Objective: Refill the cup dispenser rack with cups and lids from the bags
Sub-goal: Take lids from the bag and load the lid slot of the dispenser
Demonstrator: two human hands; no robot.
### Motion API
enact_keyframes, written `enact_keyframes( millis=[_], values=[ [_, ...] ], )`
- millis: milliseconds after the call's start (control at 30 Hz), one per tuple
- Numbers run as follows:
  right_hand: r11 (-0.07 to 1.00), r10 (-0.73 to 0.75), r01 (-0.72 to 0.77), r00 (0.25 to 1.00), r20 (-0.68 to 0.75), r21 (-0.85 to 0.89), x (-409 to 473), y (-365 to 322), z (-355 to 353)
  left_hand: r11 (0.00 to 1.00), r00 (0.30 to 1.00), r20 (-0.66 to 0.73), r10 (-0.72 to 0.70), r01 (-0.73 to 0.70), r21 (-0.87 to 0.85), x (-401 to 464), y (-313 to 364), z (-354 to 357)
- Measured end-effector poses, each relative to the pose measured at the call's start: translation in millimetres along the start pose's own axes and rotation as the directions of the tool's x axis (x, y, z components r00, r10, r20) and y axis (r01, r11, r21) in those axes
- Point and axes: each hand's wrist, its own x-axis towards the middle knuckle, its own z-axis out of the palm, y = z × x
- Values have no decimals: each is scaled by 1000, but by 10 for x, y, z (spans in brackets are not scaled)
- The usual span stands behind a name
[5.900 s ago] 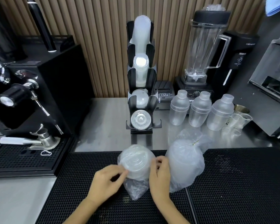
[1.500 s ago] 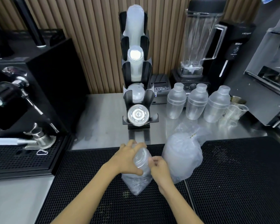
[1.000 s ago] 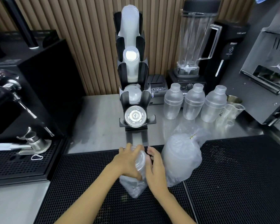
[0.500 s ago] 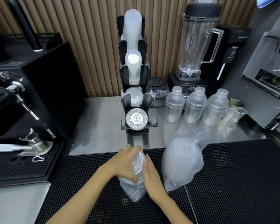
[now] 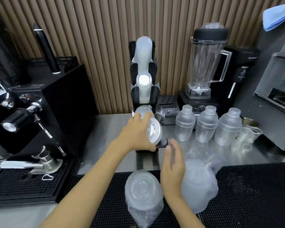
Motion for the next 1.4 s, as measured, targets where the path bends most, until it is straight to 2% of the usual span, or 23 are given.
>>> enact_keyframes(
  millis=[133,333,533,700,833,933,1033,1133,1200,1300,1400],
  values=[
    [999,36,-36,999,4,-11,322,-27,-27,969,964,236,-120,62,240,456,-35,354],
    [998,35,-29,993,110,-57,422,-57,-107,949,906,359,-226,120,293,686,-213,718],
    [960,36,34,969,246,-277,477,51,-97,909,922,329,-205,54,414,602,-209,794],
    [904,38,126,928,371,-409,471,118,62,890,885,402,-236,31,454,573,-228,768],
    [899,40,141,916,399,-416,429,138,41,863,867,416,-273,30,504,632,-268,756],
    [940,66,86,905,421,-331,364,67,-58,811,864,391,-317,33,585,631,-248,743],
    [961,133,-20,908,396,-277,195,43,-180,778,914,329,-237,-24,627,502,-65,590],
    [946,235,-125,900,367,-300,-59,130,-274,837,982,177,-65,-43,545,101,113,432],
    [921,305,-167,872,383,-352,-183,282,-297,907,987,145,-68,0,422,-210,95,477],
    [866,421,-224,810,409,-447,-322,510,-291,975,947,313,-71,0,221,-523,-40,672],
    [834,470,-243,785,405,-496,-410,619,-276,996,858,506,-90,64,69,-721,-216,929]
  ],
)
